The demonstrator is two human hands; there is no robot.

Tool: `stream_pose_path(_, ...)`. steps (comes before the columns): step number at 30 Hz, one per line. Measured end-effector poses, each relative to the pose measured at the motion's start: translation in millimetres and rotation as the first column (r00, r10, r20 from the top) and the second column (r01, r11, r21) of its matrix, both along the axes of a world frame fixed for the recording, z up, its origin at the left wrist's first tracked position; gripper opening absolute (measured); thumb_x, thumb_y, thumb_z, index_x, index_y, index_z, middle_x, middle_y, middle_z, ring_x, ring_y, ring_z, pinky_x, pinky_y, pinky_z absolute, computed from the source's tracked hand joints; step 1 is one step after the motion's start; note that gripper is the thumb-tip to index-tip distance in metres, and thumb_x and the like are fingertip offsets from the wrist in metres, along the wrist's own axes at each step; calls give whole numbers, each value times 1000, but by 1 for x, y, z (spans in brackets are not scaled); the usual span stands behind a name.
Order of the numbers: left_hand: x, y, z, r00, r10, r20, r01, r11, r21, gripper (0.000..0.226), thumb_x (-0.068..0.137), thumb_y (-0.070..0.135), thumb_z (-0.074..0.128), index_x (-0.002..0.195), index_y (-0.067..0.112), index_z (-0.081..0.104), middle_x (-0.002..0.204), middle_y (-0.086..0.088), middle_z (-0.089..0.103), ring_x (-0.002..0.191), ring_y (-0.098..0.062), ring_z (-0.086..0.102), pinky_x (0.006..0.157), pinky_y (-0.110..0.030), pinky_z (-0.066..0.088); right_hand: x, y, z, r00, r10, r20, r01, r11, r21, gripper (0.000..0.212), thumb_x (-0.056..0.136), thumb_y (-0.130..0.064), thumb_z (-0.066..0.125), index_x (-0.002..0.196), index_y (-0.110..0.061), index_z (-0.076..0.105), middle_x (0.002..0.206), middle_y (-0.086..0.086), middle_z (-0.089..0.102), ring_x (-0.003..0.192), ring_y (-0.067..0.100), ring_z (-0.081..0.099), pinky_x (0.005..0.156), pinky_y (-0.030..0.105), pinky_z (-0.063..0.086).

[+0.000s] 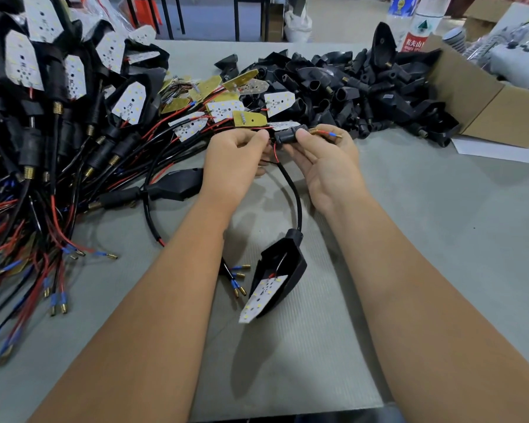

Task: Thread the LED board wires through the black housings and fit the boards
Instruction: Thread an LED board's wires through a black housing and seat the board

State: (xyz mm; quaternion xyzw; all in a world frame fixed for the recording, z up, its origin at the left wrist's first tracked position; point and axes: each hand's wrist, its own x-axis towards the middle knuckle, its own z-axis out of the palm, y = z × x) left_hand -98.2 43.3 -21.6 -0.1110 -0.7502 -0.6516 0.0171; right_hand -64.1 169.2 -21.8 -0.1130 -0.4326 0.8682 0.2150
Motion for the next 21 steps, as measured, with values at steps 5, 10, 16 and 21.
stream_pose_path(5, -2, -2, -2, 999, 23, -34, -24, 999, -49, 23, 97, 17, 58, 77, 18, 70, 76, -1, 72, 63, -5, 65, 63, -19, 53, 3, -1, 2, 999, 41, 18, -41, 998, -39, 30, 87, 9, 63, 112, -1, 49, 103, 21, 58, 88, 27, 63, 82, 32, 59)
stream_pose_path(10, 3, 2, -2, 994, -19, -104, 10, 996, -88, 22, 98, 16, 58, 79, 18, 70, 71, 3, 69, 60, -5, 65, 69, -25, 58, 4, -1, 3, 997, 76, 30, -77, 996, 34, 30, 90, 2, 63, 117, 6, 52, 100, 19, 63, 80, 20, 65, 79, 26, 59)
stream_pose_path(16, 4, 2, 1, 999, -32, -2, 32, 995, 92, 26, 99, 15, 53, 80, 17, 70, 75, -3, 70, 65, -9, 66, 62, -21, 55, 6, -4, 3, 983, 180, 27, -182, 978, 105, 10, 93, 0, 58, 88, -5, 64, 83, 9, 67, 69, 13, 64, 70, 20, 56)
stream_pose_path(21, 2, 6, -2, 994, -10, 105, -3, 993, 120, 15, 100, 13, 51, 86, 13, 57, 79, -5, 66, 61, -8, 66, 61, -23, 56, 3, -1, 3, 992, 123, 22, -123, 992, 13, 4, 96, -3, 57, 95, -4, 61, 83, 9, 66, 70, 14, 64, 72, 22, 58)
